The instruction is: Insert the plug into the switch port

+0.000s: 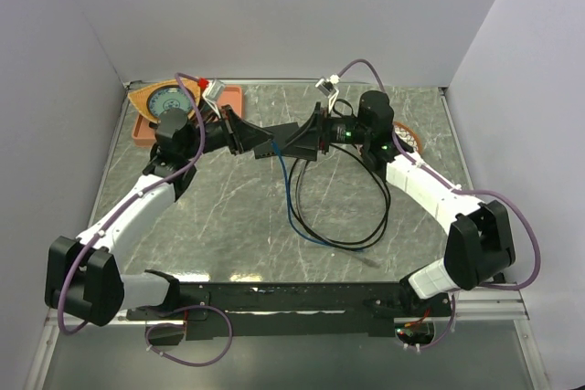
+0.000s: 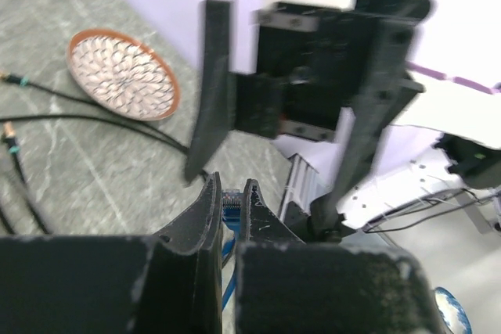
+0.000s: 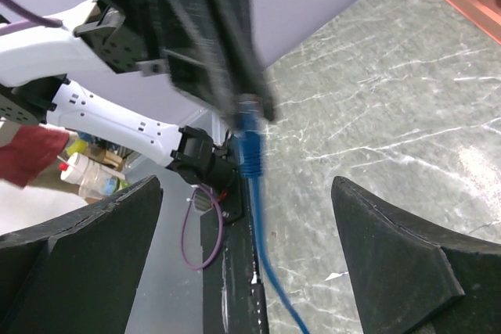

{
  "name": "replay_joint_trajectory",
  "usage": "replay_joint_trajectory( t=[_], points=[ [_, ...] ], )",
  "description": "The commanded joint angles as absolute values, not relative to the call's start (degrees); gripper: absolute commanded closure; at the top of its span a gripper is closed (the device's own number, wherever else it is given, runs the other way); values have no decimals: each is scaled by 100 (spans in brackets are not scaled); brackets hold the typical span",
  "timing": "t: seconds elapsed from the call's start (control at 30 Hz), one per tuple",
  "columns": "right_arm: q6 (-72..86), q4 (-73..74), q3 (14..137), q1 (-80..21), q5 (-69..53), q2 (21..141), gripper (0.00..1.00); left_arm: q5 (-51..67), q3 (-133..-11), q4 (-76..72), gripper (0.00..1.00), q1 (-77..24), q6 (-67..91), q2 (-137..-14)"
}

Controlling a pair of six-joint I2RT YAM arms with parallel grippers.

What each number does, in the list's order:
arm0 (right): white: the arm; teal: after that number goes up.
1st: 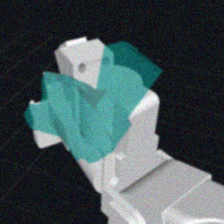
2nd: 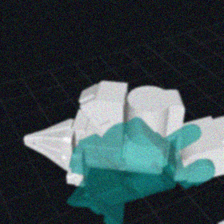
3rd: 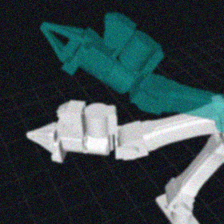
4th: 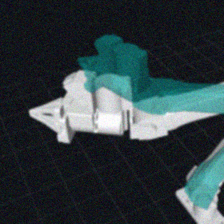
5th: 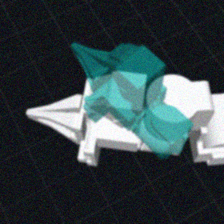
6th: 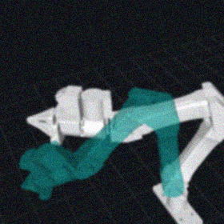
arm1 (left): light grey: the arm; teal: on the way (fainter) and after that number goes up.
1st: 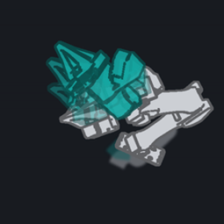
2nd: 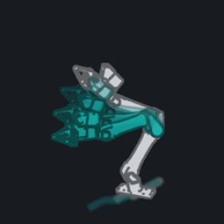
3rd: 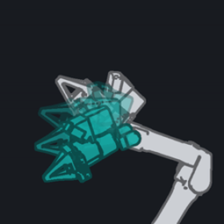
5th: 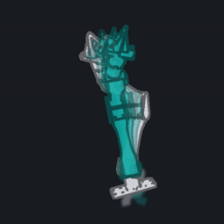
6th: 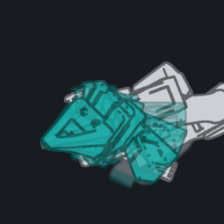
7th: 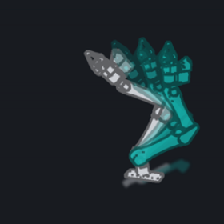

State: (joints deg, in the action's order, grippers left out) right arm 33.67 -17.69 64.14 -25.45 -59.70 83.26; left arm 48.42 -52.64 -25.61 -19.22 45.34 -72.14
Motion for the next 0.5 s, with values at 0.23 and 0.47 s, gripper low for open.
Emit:
replay_joint_trajectory(
  t=[0.23,0.47],
  points=[
    [4376,-3339,6398,-2514,-6275,8789,34,5229,-5379,-3243,99,-1916,4843,-6899],
    [4518,-3560,6390,-2619,-6416,8816,41,5089,-5370,-3094,99,-1916,4746,-6917]
  ],
)
